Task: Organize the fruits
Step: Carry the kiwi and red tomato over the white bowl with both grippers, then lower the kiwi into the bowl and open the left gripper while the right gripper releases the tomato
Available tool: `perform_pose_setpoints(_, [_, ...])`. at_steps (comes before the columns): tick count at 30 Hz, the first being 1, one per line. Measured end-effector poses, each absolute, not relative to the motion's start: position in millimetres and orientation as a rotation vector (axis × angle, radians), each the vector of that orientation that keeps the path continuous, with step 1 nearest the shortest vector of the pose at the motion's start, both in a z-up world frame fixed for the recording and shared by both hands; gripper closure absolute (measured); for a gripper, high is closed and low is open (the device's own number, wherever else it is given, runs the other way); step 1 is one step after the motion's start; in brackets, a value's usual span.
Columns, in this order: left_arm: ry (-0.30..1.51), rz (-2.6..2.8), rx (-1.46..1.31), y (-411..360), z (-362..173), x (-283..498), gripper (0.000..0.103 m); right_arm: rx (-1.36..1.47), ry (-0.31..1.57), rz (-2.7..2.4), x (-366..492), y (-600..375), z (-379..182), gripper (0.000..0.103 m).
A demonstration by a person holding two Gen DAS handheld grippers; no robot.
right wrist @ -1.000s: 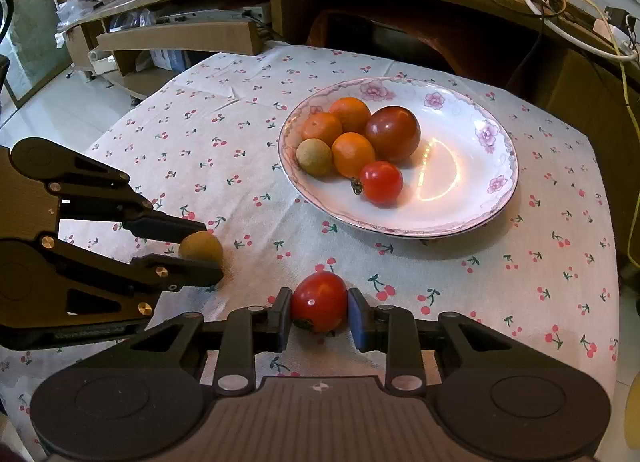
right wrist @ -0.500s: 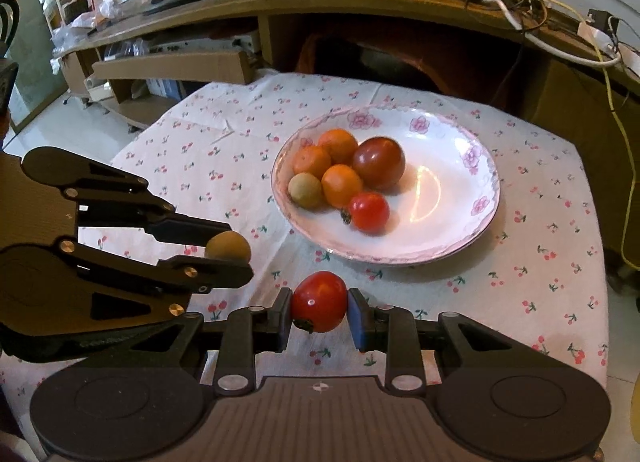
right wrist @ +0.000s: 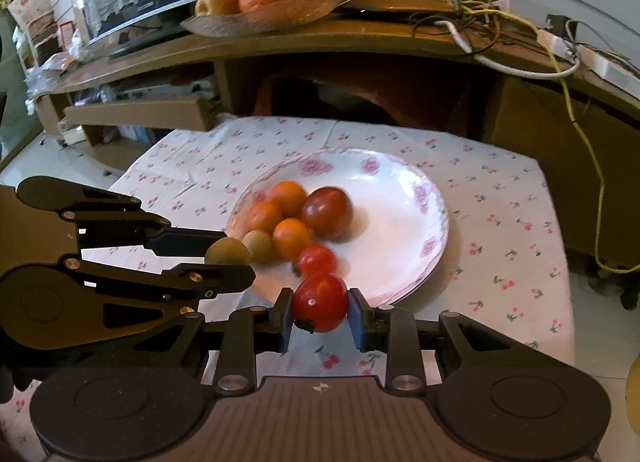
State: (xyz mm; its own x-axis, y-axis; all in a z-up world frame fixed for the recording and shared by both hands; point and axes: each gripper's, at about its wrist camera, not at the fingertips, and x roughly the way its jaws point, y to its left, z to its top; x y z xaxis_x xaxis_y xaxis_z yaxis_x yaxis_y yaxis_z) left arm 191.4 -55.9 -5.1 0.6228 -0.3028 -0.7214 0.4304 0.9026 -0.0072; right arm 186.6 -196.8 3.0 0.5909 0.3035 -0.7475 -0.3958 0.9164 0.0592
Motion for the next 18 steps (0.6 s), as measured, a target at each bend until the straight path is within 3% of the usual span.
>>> perform_pose_setpoints(18, [0.805, -0.384, 0.159, -64.9, -18.6, 216.6, 0.072, -0.112, 0.827, 0.346, 219.6, -202.1, -8.5, 0.073])
